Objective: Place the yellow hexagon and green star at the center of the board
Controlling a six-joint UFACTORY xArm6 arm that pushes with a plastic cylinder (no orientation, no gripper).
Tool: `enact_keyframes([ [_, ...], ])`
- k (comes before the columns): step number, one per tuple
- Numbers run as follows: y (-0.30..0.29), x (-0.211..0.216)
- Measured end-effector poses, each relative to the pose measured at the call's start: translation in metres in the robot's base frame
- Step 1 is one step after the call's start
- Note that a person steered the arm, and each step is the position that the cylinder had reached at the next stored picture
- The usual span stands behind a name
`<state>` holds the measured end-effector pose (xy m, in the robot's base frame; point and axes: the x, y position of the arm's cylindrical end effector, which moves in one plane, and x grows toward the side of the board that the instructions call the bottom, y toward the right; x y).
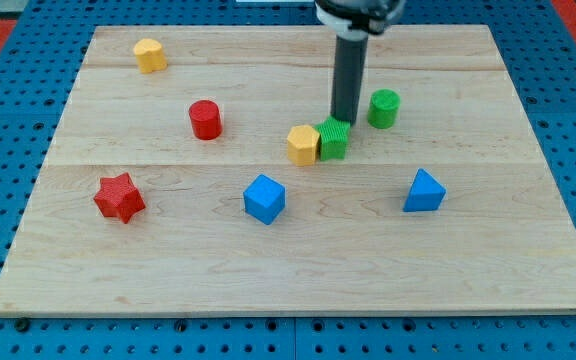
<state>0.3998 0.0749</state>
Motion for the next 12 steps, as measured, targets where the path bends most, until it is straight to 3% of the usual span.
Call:
enact_keyframes([
  [2,0.054,0.019],
  [6,0.060,0.018],
  [7,0.058,0.018],
  [9,0.000,-0.016],
  [11,-0.006,0.055],
  [12,-0.048,0.067],
])
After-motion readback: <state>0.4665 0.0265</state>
